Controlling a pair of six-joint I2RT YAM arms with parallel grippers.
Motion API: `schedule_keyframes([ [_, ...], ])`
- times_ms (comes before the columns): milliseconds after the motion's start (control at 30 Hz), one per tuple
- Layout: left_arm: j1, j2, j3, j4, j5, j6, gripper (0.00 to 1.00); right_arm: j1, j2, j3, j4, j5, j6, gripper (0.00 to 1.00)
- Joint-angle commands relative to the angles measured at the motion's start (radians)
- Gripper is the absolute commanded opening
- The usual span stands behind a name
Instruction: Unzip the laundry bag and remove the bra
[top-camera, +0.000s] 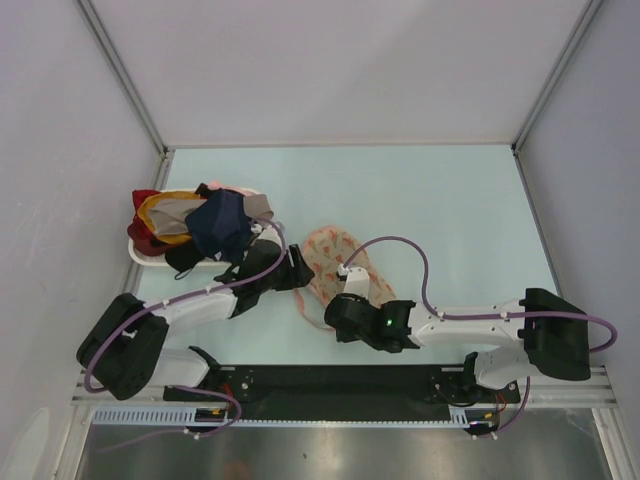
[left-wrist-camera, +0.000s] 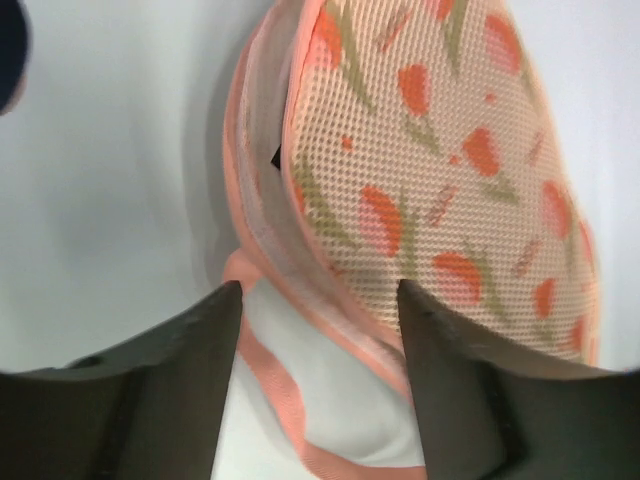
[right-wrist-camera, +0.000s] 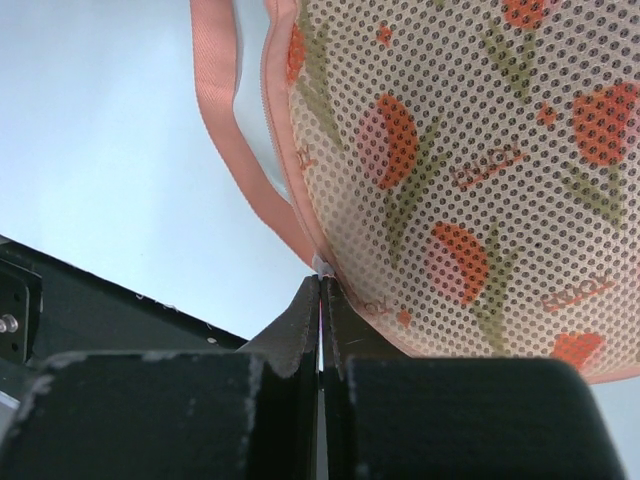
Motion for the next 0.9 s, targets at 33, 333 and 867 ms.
schedule_keyframes([
  [33, 0.010, -0.112, 0.010, -0.014, -0.037, 0.033, 0.80, 0.009, 0.037, 0.037, 0.022, -0.002, -0.023, 0.00],
  [333, -0.057, -0.307, -0.128, -0.062, -0.025, -0.070, 0.81, 0.009, 0.147, 0.115, 0.088, -0.039, -0.089, 0.00],
  [867, -0.211, -0.264, -0.189, -0.019, -0.043, -0.203, 0.71, 0.001, 0.225, 0.201, 0.157, -0.059, -0.158, 0.00],
])
